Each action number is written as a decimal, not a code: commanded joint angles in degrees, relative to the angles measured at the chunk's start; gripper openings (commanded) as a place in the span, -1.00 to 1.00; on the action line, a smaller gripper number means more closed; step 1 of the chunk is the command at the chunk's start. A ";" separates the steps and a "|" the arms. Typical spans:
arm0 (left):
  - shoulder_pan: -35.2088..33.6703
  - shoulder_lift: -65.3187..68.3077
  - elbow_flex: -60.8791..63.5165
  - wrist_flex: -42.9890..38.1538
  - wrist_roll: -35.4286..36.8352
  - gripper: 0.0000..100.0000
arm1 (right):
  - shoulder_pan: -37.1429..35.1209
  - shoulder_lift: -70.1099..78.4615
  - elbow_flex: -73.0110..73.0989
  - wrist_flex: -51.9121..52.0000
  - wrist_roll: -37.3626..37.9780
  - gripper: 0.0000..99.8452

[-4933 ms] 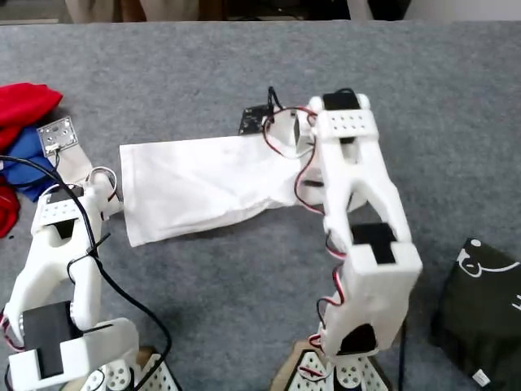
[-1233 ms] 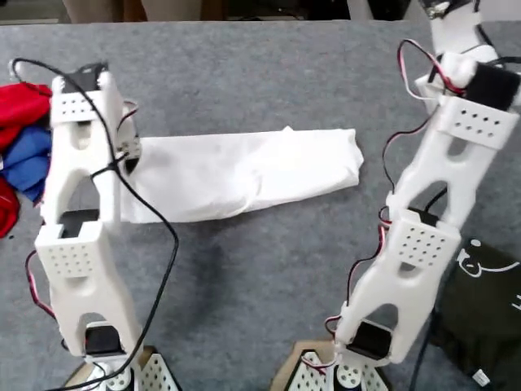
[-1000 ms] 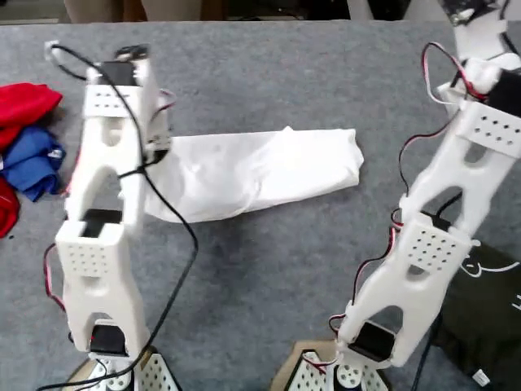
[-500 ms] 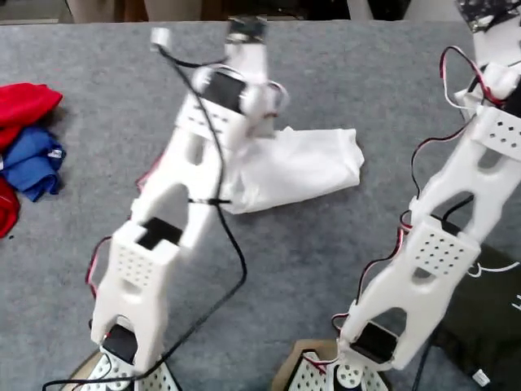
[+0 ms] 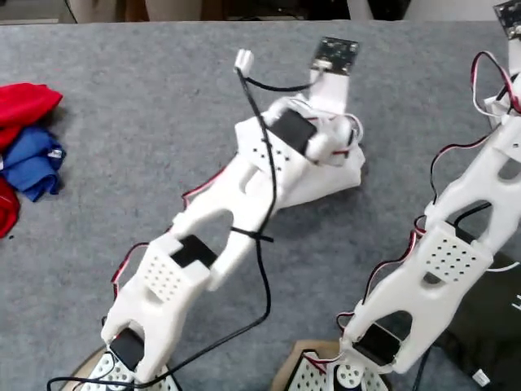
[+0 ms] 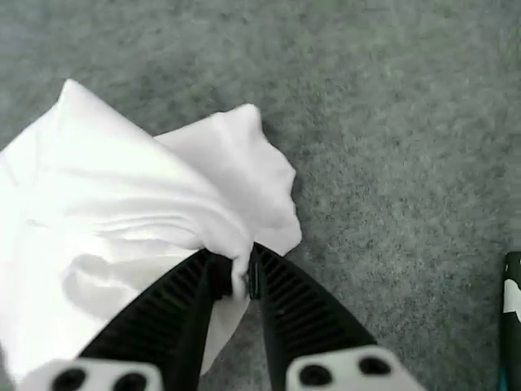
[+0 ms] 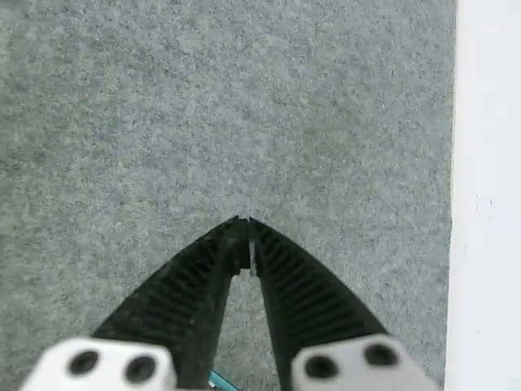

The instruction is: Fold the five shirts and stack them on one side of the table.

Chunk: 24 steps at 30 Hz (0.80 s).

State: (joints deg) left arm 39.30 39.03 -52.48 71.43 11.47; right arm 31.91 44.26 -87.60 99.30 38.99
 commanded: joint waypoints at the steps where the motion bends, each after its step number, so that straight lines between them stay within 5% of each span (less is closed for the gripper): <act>1: 1.49 2.07 -2.90 -4.92 -0.09 -0.96 | 1.01 -5.85 -2.15 -1.23 -0.53 -0.99; 12: 1.67 7.16 -3.43 -11.96 0.00 -0.96 | 1.10 -5.85 -2.07 -1.05 -0.18 -0.99; 24: 2.64 10.59 -7.56 -10.90 1.93 -0.88 | 0.48 -5.85 -1.71 -0.97 -0.09 -0.99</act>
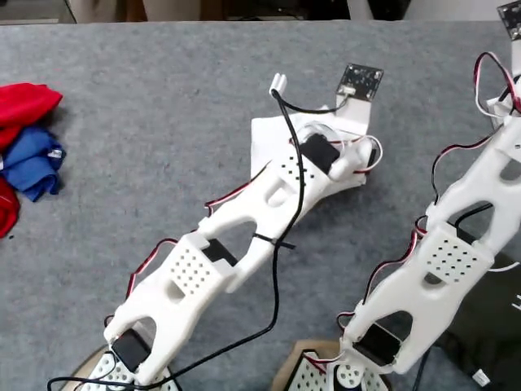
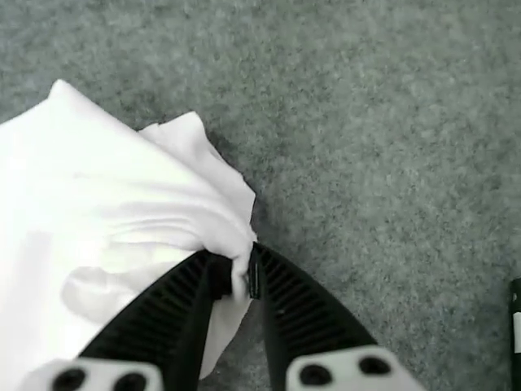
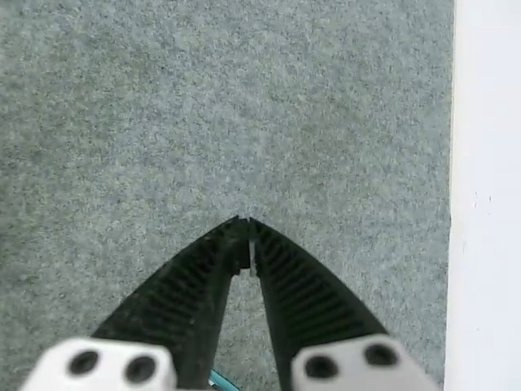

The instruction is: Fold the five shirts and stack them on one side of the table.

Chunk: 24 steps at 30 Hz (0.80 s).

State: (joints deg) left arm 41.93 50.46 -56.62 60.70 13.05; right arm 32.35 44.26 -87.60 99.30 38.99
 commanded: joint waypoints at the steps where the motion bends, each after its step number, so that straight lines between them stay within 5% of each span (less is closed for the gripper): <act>1: 0.00 -0.84 -3.69 1.49 0.35 -0.80 | 0.04 -5.85 -1.63 -0.97 -0.09 -0.99; 7: -7.03 -1.01 -13.01 13.36 5.98 -0.52 | -1.63 -5.49 -1.36 -0.88 -0.09 -0.99; 15: -22.86 -0.40 -26.90 24.00 6.42 -0.85 | -12.26 -5.58 4.88 -0.09 -0.09 -0.99; 19: -26.20 1.01 -16.70 19.69 6.77 -0.95 | -19.65 -5.58 8.92 -0.09 -0.97 -0.99; 24: -28.75 8.75 -2.64 2.99 9.49 -0.96 | -31.16 -5.41 18.86 -0.70 -3.08 -0.99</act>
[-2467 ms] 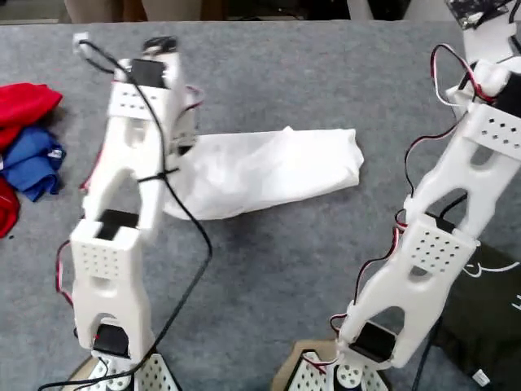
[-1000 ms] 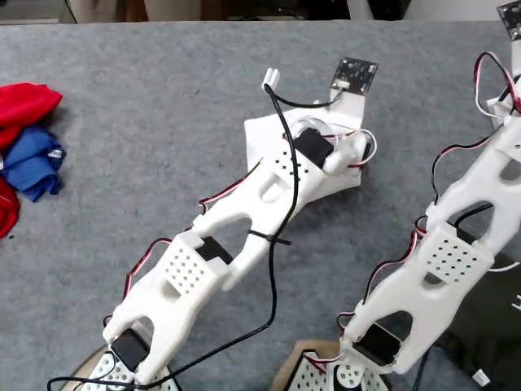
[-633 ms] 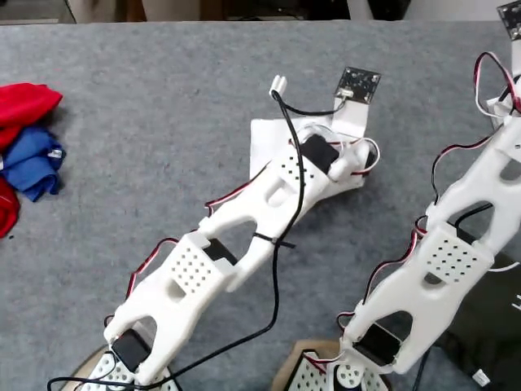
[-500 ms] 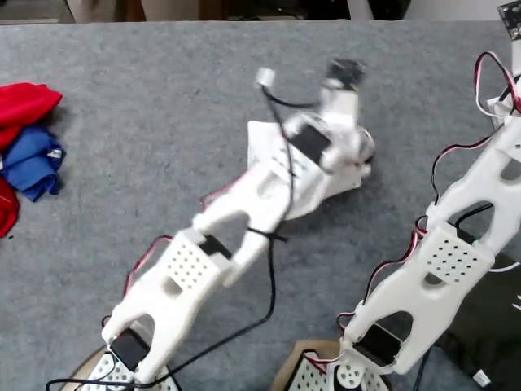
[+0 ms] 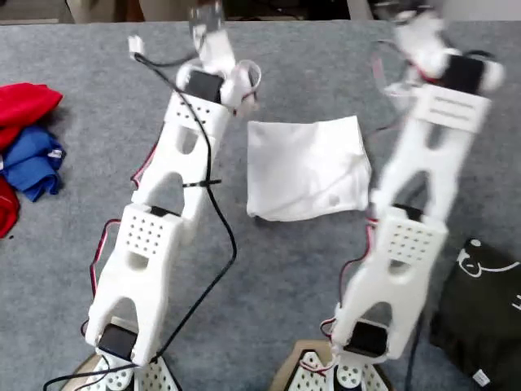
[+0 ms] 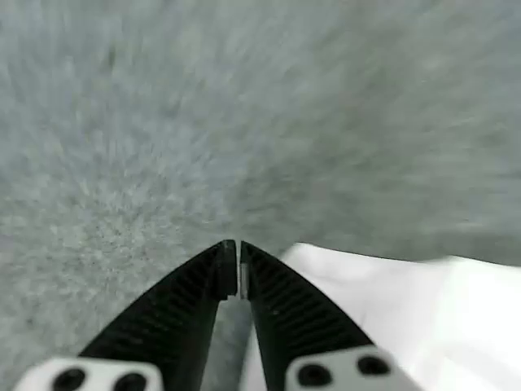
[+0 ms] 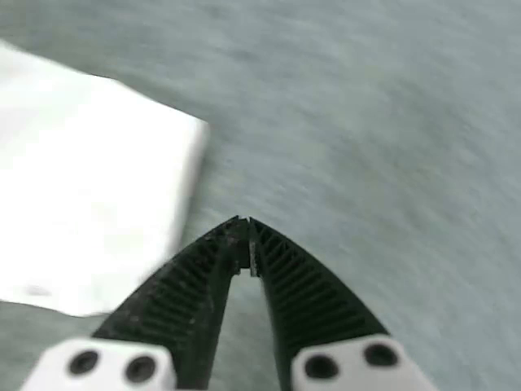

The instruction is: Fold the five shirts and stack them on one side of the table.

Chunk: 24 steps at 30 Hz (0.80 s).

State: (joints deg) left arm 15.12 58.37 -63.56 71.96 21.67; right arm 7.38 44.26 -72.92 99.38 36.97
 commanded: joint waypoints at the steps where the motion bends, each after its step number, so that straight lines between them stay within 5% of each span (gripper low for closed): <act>1: -2.99 0.75 3.43 -8.09 1.05 -0.96 | -8.04 -5.32 6.73 -1.14 -1.67 -0.99; 8: -5.80 2.15 -2.11 -5.01 1.23 -0.96 | -14.11 -1.01 15.34 -2.55 -3.43 -0.99; 24: -5.89 2.51 -2.11 -5.10 0.88 -0.96 | -12.09 2.24 24.57 2.73 0.70 -0.99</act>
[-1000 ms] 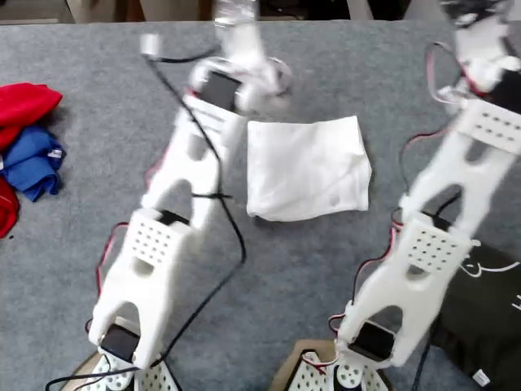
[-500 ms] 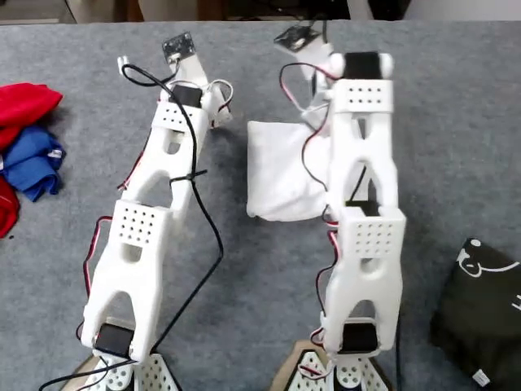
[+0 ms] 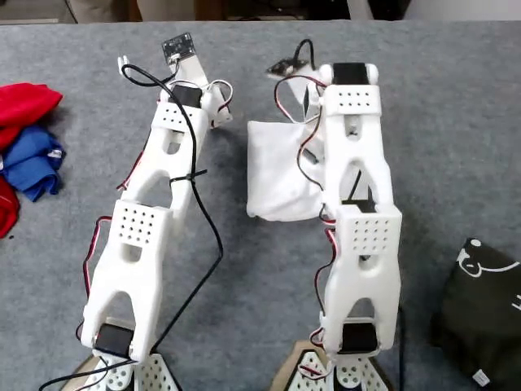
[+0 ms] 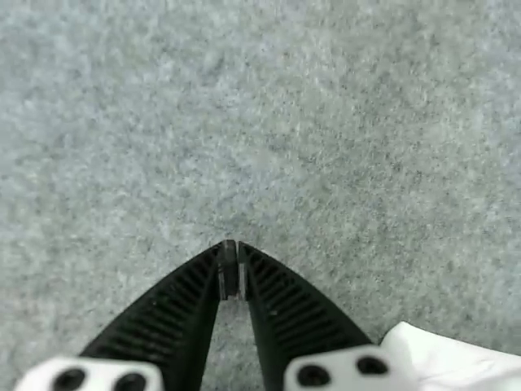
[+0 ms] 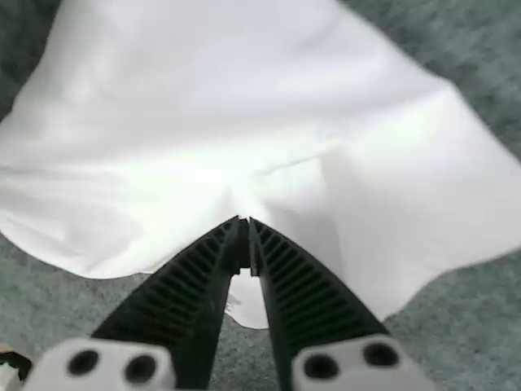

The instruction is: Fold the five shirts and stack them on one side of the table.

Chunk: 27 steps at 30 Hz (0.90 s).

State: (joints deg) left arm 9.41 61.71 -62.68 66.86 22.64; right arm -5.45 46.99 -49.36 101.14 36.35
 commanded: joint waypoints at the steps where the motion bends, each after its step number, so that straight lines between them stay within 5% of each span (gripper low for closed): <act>1: -0.18 -0.84 -2.99 0.00 -0.09 -0.96 | 0.84 -0.57 1.80 0.97 1.67 -0.99; 15: -0.09 -0.84 -2.99 -0.09 -0.18 -0.96 | 10.33 -11.91 19.74 0.44 6.59 -0.99; 21: -0.09 -0.92 -2.99 -0.09 -0.18 -0.96 | 8.75 -22.64 20.62 0.79 7.65 -0.99; 27: -0.09 -0.92 -2.99 0.00 -0.18 -0.96 | 2.59 -21.67 18.42 -11.08 7.56 -0.99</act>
State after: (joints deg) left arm 9.41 61.71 -62.68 66.86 22.64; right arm 0.53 27.12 -28.79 96.31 43.47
